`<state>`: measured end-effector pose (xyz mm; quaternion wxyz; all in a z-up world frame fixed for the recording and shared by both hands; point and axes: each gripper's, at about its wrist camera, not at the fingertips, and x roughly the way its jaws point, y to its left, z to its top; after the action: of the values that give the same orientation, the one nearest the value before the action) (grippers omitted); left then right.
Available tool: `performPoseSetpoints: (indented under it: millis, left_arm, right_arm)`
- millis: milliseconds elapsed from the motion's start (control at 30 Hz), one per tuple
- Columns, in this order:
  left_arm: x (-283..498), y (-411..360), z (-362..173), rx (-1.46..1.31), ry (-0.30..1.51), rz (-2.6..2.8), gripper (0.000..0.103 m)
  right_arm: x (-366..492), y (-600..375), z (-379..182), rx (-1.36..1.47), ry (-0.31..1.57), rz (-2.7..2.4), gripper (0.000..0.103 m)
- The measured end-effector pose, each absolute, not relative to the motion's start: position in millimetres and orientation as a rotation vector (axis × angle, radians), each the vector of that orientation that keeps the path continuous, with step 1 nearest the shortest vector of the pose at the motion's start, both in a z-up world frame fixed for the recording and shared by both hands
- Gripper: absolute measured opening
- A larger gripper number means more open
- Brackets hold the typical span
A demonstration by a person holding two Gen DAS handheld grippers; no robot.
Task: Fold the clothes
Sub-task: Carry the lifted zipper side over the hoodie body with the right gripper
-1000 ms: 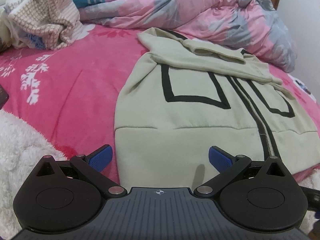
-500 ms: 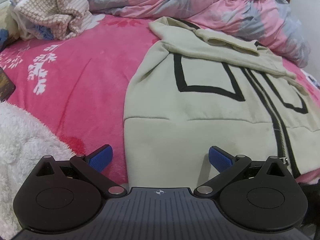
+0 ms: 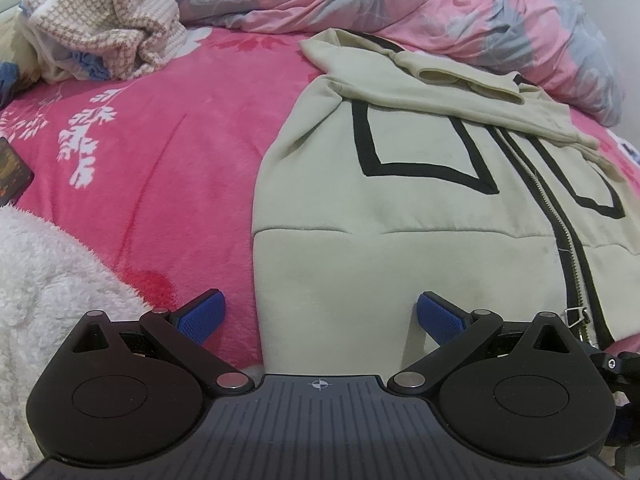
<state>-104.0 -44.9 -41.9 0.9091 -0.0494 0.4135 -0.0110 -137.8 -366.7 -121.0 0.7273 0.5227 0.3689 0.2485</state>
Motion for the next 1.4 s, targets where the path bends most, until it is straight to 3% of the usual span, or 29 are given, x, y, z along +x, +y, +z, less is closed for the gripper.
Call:
performPoseSetpoints:
  millis: [1000, 1400]
  left_arm:
    - [-104, -43, -42, -0.101, 0.855, -0.027, 0.103]
    - [-108, 8, -30, -0.442, 0.819, -0.19, 0.103]
  right_arm:
    - [-122, -340, -150, 1.229, 0.887, 0.623, 0.068]
    - [-125, -345, -160, 1.33, 0.867, 0.649, 0.065]
